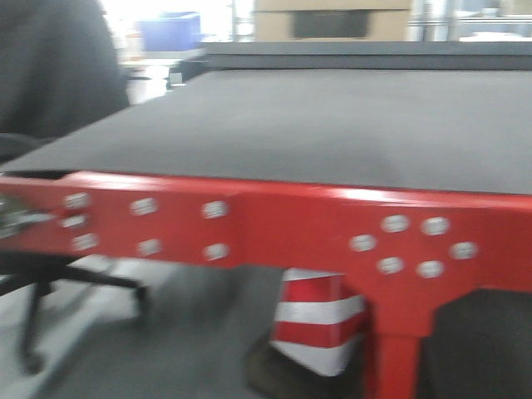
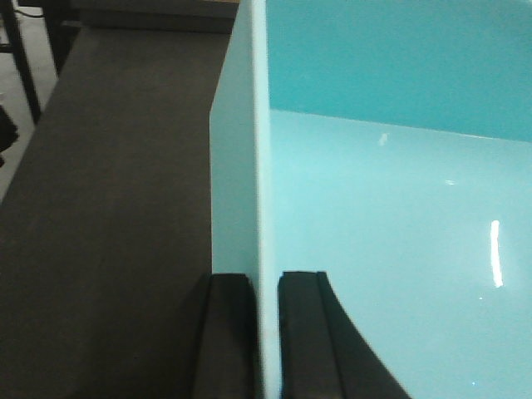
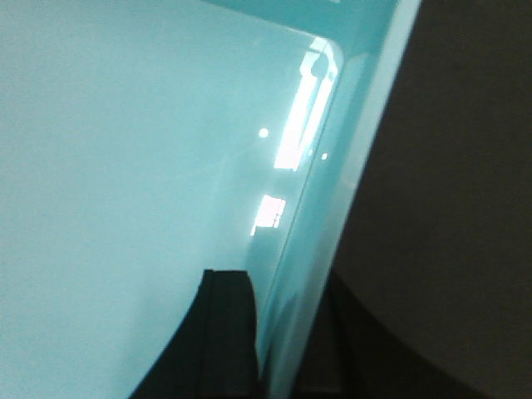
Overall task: Fetch blue bin and place on conveyor start
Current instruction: 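Carry the bin with both grippers while driving to the red conveyor, then lower the held bin with both grippers onto the conveyor belt start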
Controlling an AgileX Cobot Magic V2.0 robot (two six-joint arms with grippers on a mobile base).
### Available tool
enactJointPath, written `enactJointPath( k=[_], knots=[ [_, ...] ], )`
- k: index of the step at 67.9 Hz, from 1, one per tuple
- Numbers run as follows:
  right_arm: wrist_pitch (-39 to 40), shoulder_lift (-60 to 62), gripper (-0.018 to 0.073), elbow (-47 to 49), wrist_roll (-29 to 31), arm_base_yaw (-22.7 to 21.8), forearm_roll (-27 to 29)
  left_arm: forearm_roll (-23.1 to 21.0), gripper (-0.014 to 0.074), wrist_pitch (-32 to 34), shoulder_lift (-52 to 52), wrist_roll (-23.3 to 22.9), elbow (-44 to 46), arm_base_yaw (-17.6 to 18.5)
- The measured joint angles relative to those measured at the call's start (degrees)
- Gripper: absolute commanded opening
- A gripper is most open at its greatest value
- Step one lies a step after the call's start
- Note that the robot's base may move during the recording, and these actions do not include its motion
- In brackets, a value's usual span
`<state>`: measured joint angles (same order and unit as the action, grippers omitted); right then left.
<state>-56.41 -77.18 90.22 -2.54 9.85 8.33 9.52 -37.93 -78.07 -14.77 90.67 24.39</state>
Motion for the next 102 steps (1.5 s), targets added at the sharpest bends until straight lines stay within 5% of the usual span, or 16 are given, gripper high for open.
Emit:
enactJointPath(
  k=[102],
  knots=[
    [0.0,0.0,-0.0151,0.0,0.0,0.0,0.0,0.0,-0.0111,0.11,0.0,0.0,0.0,0.0]
  ],
)
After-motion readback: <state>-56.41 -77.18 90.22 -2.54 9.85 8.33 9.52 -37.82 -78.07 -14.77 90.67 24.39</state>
